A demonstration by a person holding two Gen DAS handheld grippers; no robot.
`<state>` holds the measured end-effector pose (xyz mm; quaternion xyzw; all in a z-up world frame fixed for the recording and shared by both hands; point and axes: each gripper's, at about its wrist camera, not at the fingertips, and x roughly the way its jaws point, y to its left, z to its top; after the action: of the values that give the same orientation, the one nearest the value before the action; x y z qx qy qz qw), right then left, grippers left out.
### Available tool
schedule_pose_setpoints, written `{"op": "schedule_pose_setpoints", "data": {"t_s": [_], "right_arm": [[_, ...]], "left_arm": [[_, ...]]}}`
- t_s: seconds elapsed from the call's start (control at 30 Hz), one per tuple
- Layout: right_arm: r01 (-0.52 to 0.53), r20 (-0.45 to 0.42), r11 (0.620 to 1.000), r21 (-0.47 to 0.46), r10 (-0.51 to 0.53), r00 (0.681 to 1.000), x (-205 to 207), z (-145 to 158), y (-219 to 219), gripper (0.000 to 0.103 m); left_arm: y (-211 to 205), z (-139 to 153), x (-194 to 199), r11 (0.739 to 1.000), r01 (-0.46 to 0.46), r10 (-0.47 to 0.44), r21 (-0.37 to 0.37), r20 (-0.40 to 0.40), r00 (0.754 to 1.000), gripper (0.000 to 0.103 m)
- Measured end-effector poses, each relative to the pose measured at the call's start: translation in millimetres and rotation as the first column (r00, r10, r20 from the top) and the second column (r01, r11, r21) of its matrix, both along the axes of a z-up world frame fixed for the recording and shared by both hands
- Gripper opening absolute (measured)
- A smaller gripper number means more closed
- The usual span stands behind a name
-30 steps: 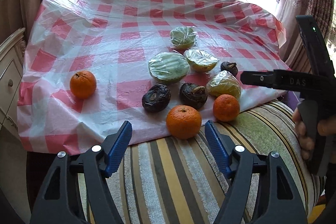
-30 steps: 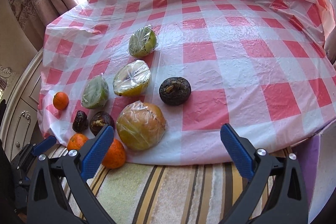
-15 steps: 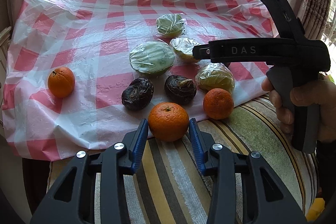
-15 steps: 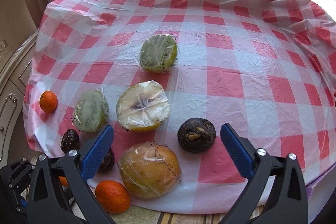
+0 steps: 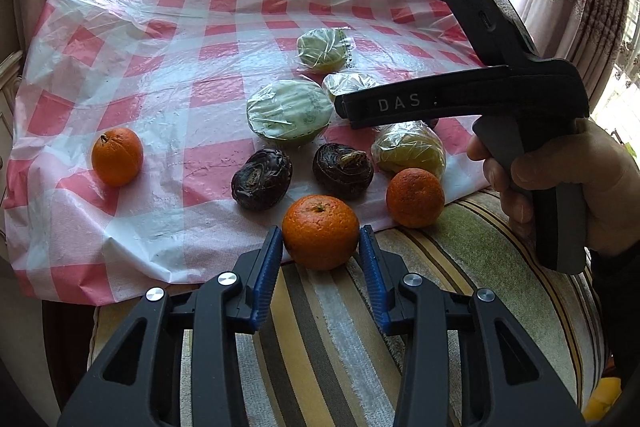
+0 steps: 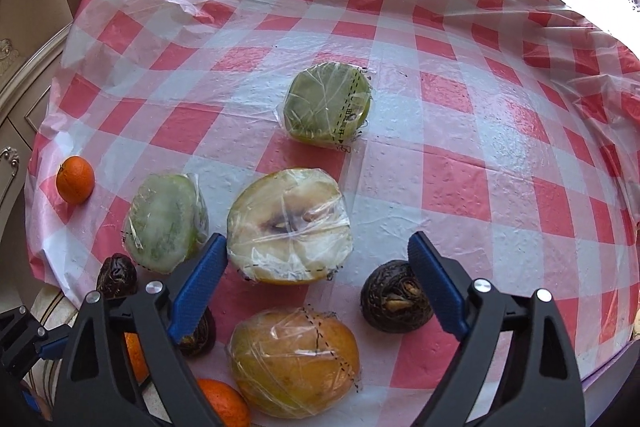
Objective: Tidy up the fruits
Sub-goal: 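Grasp the orange with the left tool while the right tool grasps the wrapped pear half, then carry the orange and pear half into the white box and open both tools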
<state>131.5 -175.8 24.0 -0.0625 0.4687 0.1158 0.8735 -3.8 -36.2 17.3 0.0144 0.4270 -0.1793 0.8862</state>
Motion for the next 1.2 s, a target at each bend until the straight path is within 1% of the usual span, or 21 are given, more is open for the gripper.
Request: {"op": "schedule_pose_setpoints", "data": {"t_s": [0.13, 0.3, 0.33, 0.4, 0.43, 0.47, 0.5, 0.6, 0.87, 1.07, 1.2], "right_arm": [[-0.018, 0.000, 0.999, -0.031, 0.018, 1.000, 0, -2, 7, 0.091], [-0.009, -0.005, 1.000, -0.016, 0.009, 1.000, 2, -3, 6, 0.089], [-0.009, -0.013, 1.000, -0.014, 0.009, 1.000, 4, -4, 5, 0.084], [-0.021, -0.016, 1.000, -0.002, 0.021, 1.000, 5, -5, 6, 0.077], [-0.038, -0.024, 0.999, 0.022, 0.039, 0.999, 5, -5, 7, 0.062], [-0.039, -0.029, 0.999, 0.033, 0.040, 0.999, 4, -4, 7, 0.060], [-0.031, -0.023, 0.999, 0.029, 0.032, 0.999, 4, -3, 6, 0.060], [-0.021, -0.026, 0.998, 0.065, 0.023, 0.999, 2, -2, -1, 0.060], [0.002, 0.041, 0.989, 0.145, -0.008, 0.999, -15, 18, -29, 0.060], [0.059, 0.061, 0.980, 0.192, -0.072, 0.996, -41, 31, -71, 0.060], [0.115, 0.061, 0.971, 0.212, -0.131, 0.990, -62, 33, -109, 0.060]], "left_arm": [[0, 0, 0, 1.000, 0.000, 0.000, -0.001, 0.001, 1.000, 0.038], [0, 1, -1, 1.000, 0.000, 0.000, 0.000, 0.001, 1.000, 0.038], [0, 1, -1, 1.000, 0.000, 0.000, 0.000, 0.001, 1.000, 0.038], [0, 1, -1, 1.000, 0.000, 0.000, 0.000, 0.002, 1.000, 0.038], [0, 1, -1, 1.000, 0.000, 0.000, -0.002, 0.003, 1.000, 0.037], [0, 2, -1, 1.000, 0.000, 0.000, -0.003, 0.003, 1.000, 0.037], [0, 3, -1, 1.000, -0.002, 0.002, -0.004, 0.006, 1.000, 0.037], [0, 4, -2, 1.000, -0.001, 0.001, -0.004, 0.011, 1.000, 0.037], [-2, 14, -5, 1.000, -0.005, 0.005, -0.003, 0.047, 0.999, 0.036], [-12, 25, -6, 1.000, 0.020, -0.020, 0.003, 0.076, 0.997, 0.036], [-27, 32, -5, 0.998, 0.058, -0.059, 0.015, 0.093, 0.994, 0.036]]}}
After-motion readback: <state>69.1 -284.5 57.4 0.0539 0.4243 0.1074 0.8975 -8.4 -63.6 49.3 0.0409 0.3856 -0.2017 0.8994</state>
